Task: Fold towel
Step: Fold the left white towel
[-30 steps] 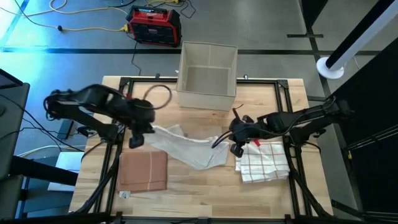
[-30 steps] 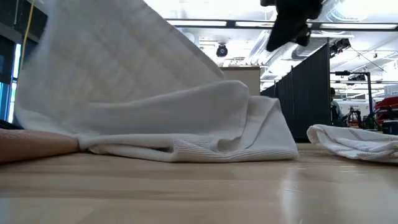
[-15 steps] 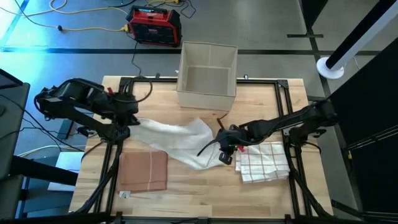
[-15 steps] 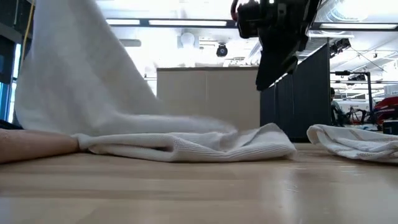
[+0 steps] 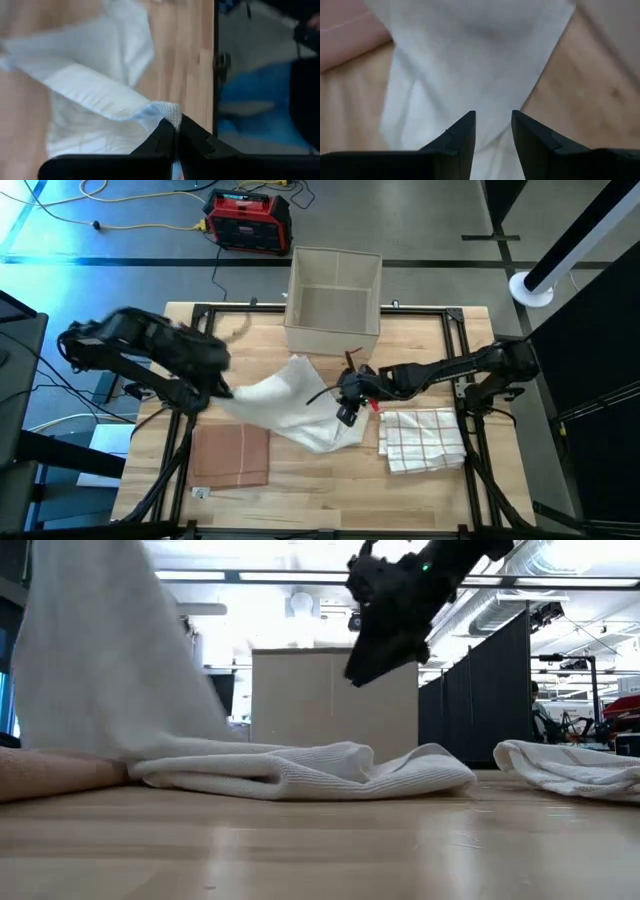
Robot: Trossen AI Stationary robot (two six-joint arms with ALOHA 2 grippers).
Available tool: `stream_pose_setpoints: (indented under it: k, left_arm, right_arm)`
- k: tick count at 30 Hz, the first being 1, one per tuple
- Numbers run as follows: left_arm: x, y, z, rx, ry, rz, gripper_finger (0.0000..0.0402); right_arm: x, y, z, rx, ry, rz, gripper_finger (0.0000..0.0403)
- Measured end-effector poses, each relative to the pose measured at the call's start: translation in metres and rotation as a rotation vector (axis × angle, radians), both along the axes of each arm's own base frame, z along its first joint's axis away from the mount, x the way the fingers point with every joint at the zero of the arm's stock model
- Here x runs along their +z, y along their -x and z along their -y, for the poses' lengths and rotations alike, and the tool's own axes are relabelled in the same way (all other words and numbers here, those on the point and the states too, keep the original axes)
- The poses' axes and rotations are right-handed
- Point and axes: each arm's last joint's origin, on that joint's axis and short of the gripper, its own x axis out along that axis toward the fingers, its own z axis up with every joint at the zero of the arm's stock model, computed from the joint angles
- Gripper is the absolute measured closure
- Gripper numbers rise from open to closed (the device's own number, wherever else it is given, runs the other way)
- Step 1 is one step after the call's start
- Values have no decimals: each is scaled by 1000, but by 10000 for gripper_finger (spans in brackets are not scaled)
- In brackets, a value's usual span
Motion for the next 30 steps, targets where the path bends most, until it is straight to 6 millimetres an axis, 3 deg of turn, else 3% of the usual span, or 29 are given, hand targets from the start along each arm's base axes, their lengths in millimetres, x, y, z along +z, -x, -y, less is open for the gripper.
stream_pose_setpoints:
  k: [6, 10, 12, 22, 24, 30]
  left_arm:
    - [-59, -21, 12, -46, 24, -81, 400]
    - [-83, -27, 13, -30, 27, -110, 400]
    - [-91, -28, 13, -18, 27, -119, 400]
    - [-115, -36, 7, 54, -133, -61, 400]
    - [-119, -37, 4, 65, -140, -59, 400]
    - [-126, -38, -2, 67, -134, -72, 400]
  right_arm:
    - [-56, -29, -7, 124, 103, -43, 296]
    - [-94, -29, -5, 37, 64, -162, 367]
    - [-97, -27, -11, 47, 38, -193, 392]
    - [-73, 7, -77, 486, -305, -349, 402]
    - [-59, 15, -77, 477, -284, -357, 403]
    - [-7, 33, -51, 310, -67, -276, 403]
